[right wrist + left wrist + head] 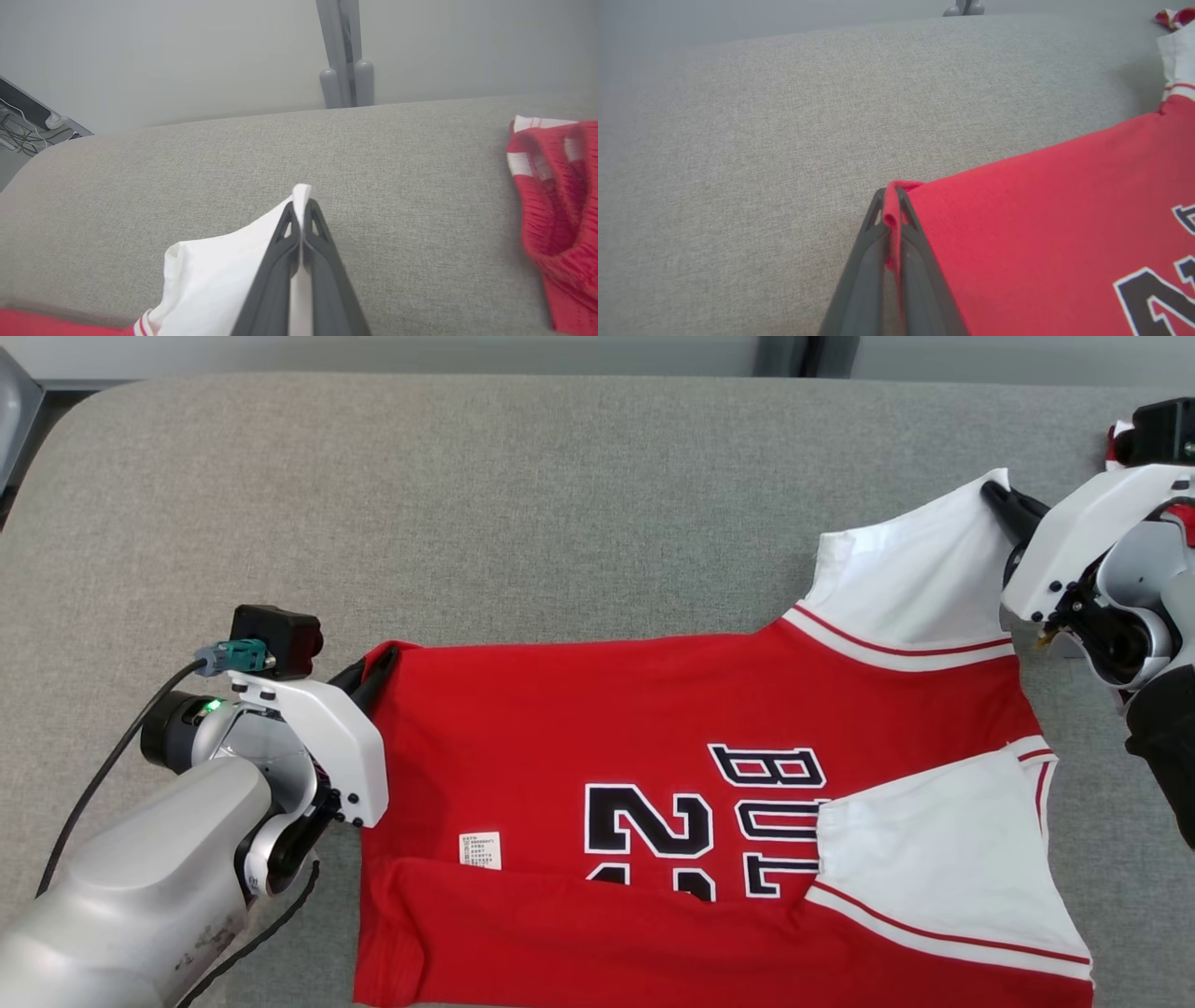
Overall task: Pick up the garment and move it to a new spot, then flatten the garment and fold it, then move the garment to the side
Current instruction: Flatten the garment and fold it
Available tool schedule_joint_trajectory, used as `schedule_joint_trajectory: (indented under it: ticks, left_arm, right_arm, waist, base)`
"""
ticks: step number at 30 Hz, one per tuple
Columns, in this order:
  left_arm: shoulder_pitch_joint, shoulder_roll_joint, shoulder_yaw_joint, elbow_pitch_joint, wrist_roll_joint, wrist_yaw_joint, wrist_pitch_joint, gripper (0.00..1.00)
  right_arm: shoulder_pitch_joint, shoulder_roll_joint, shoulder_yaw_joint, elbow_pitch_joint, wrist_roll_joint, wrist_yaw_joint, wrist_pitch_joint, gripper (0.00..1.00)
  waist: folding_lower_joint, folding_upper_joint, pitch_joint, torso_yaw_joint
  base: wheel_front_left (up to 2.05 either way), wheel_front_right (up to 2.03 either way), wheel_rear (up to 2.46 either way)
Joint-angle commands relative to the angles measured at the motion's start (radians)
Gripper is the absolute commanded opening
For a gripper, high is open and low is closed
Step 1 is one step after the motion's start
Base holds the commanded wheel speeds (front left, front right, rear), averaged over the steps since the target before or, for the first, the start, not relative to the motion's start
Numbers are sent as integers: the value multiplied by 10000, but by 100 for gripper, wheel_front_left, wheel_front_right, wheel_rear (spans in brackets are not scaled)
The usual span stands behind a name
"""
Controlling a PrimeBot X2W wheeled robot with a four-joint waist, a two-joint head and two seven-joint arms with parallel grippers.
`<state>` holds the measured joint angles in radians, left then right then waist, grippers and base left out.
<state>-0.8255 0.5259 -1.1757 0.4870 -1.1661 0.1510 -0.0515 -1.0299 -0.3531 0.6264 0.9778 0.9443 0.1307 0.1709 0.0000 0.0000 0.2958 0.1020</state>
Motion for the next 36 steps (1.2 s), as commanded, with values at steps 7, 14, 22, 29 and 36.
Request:
schedule_joint_trajectory:
  ticks: [7,14,22,29,36]
  left_arm:
    - [381,361,-225,-131,51,-175,120,0]
    - [872,1084,-429,-459,-70,-235,593,0]
    - [1088,1495,-536,-1179,-237,-824,944,0]
    - [1397,1944,-700,-1852,-587,-1165,1901,0]
    - [1408,2719,-725,-2901,-1428,-1126,3369,0]
  right_arm:
    - [574,-246,642,-429,561,4,573,0]
    - [1067,-595,1291,-1106,1172,4,1500,0]
    - [1486,-1024,1764,-1724,1775,4,2393,0]
    - [1813,-1342,2072,-2296,2145,4,3020,0]
    - [2100,-1560,2210,-2567,2468,4,3821,0]
  waist:
    - [0,0,-595,-184]
    - [0,0,-1181,-486]
    - [0,0,-1640,-772]
    - [0,0,-1852,-1055]
    - [0,0,-2042,-1110]
  base:
    - [0,0,0]
    - [0,0,0]
    - [0,0,0]
    - [0,0,0]
    - [0,0,0]
